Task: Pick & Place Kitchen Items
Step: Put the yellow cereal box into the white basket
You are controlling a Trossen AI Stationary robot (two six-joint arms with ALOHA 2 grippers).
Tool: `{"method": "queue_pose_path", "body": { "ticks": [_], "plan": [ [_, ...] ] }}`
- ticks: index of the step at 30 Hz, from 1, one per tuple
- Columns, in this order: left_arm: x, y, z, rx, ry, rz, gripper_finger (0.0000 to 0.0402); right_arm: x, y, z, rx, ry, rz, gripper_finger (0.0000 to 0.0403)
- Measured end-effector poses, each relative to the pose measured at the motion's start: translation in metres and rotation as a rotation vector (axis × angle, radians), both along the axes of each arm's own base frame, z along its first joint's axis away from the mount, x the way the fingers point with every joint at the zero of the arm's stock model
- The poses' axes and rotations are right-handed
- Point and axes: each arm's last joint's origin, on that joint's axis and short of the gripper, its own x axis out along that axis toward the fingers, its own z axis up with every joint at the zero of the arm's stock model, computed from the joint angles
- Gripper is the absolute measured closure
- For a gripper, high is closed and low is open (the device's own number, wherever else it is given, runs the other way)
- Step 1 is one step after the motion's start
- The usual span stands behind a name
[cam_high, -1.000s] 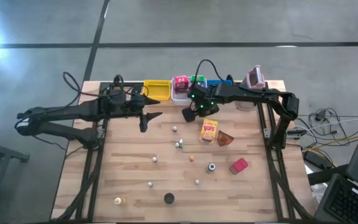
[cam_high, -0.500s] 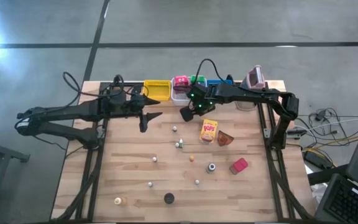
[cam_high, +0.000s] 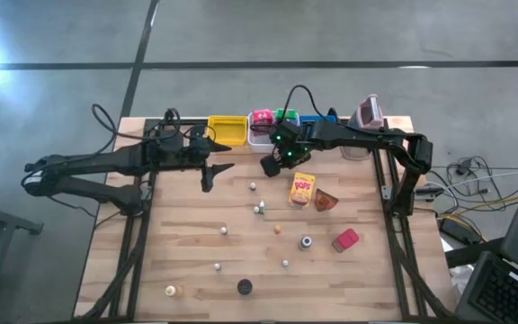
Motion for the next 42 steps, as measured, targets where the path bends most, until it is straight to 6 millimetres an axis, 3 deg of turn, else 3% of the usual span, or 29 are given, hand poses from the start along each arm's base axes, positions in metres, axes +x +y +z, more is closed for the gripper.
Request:
{"method": "queue_pose_path", "body": {
  "ticks": [10, 27, 31, 37, 42],
  "plan": [
    [0.000, 0.000, -0.003, -0.001, 0.007, 0.000, 0.0167, 0.000, -0.001, -0.001, -0.051, 0.015, -0.013, 0.0028],
    [0.001, 0.000, -0.004, -0.002, 0.013, 0.000, 0.0168, -0.003, -0.001, 0.022, -0.127, -0.006, -0.583, 0.0028],
    [0.001, 0.000, -0.004, -0.002, 0.014, 0.000, 0.0168, -0.002, -0.002, 0.025, -0.128, -0.030, -0.566, 0.0028],
    [0.001, 0.000, -0.004, -0.002, 0.014, 0.000, 0.0168, -0.003, -0.004, 0.025, -0.311, 0.001, -0.446, 0.0028],
    [0.001, 0.000, -0.004, -0.002, 0.015, 0.000, 0.0168, -0.011, -0.001, 0.021, -0.221, 0.068, -0.594, 0.0028]
  ]
}}
